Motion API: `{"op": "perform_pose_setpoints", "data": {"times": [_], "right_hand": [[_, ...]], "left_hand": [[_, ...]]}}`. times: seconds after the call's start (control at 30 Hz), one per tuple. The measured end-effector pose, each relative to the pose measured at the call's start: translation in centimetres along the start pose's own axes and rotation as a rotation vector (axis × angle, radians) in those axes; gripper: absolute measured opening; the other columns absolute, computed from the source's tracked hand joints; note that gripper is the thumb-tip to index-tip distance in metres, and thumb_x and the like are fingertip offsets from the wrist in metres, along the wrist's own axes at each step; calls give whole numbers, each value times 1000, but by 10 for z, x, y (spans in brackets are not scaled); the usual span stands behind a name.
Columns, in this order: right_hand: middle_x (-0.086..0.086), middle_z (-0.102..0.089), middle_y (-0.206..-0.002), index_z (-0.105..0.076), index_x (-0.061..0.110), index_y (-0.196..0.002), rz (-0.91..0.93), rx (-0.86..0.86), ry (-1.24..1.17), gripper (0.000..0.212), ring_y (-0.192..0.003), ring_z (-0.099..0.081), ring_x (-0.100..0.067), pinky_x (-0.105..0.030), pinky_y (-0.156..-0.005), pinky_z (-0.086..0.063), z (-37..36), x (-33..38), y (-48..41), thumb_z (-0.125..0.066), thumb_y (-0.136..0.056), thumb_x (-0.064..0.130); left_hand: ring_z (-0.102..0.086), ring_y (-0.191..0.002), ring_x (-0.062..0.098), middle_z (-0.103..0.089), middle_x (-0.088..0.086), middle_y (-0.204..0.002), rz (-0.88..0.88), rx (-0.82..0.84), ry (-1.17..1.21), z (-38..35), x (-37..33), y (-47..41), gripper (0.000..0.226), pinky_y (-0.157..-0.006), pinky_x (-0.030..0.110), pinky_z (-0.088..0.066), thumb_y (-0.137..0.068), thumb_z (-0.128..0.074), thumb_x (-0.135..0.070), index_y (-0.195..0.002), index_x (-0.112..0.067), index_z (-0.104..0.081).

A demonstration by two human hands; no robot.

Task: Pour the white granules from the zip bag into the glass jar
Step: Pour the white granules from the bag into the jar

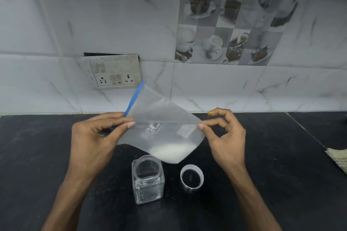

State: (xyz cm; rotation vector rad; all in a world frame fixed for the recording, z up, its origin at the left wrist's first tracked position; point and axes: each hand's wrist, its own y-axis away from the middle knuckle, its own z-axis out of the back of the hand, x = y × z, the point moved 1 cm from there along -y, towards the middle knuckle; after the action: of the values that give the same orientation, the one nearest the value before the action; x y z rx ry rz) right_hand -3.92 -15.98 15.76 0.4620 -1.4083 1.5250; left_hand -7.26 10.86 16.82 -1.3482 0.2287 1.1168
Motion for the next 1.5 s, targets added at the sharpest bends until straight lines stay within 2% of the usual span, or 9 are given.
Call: {"op": "perform_pose_setpoints", "data": {"times": [0.13,0.27,0.37,0.57,0.83,1.0,1.07,1.3,1.5], "right_hand": [[10,-76,-73,-61,24,-94,18,90,13,35,-87,-64,12,2,-85,-35,2,2,-3,-82,-76,3],[11,-76,-74,-62,22,-94,7,-16,-16,31,-95,-68,1,-3,-87,-37,9,2,-7,-83,-77,6],[10,-74,-74,-64,19,-89,25,88,12,28,-84,-68,4,-1,-80,-41,10,4,-8,-82,-76,2],[9,-73,-80,-73,18,-73,114,64,77,27,-76,-69,-9,-14,-72,-52,14,-4,-8,-77,-78,-8],[5,-75,-88,-80,12,-88,172,33,46,27,-87,-70,-9,-16,-78,-54,11,-12,-5,-73,-80,-12],[5,-75,-92,-78,12,-90,157,-61,26,28,-89,-71,-6,-14,-80,-54,9,-11,-2,-70,-82,-13],[4,-75,-91,-78,12,-91,167,4,48,27,-89,-71,-5,-14,-79,-54,2,-12,3,-71,-82,-13],[3,-75,-89,-79,7,-88,173,-18,50,23,-87,-71,-6,-17,-80,-55,5,-19,1,-70,-82,-13],[6,-75,-89,-76,16,-94,95,46,10,31,-89,-71,-8,-23,-83,-58,8,-18,-1,-71,-82,-12]], "left_hand": [[-69,-86,-12,-67,-43,-86,11,19,19,-6,-2,2,21,-80,3,-50,-72,-78,-18,-91,-24,-76],[-69,-86,-12,-68,-42,-86,24,16,41,-8,-3,3,20,-80,3,-49,-72,-77,-17,-87,-30,-75],[-70,-86,-10,-69,-41,-88,39,33,46,-10,-1,6,21,-80,3,-50,-71,-79,-16,-88,-29,-76],[-71,-85,-8,-72,-35,-88,63,28,91,-12,3,9,20,-80,3,-51,-69,-78,-17,-86,-27,-77],[-72,-86,-7,-71,-28,-101,40,19,106,-16,6,8,20,-79,3,-51,-70,-78,-14,-89,-20,-77],[-70,-86,-10,-69,-40,-87,28,39,102,-19,4,8,22,-79,3,-51,-70,-78,-15,-89,-24,-76],[-69,-86,-12,-67,-44,-84,63,31,95,-20,4,15,26,-79,3,-50,-70,-78,-15,-95,-20,-75],[-71,-87,-8,-70,-38,-86,73,7,125,-20,15,13,21,-82,6,-52,-73,-78,-17,-93,-18,-76],[-71,-88,-7,-70,-38,-88,48,3,120,-19,17,15,20,-82,6,-52,-74,-78,-13,-93,-17,-76]]}}
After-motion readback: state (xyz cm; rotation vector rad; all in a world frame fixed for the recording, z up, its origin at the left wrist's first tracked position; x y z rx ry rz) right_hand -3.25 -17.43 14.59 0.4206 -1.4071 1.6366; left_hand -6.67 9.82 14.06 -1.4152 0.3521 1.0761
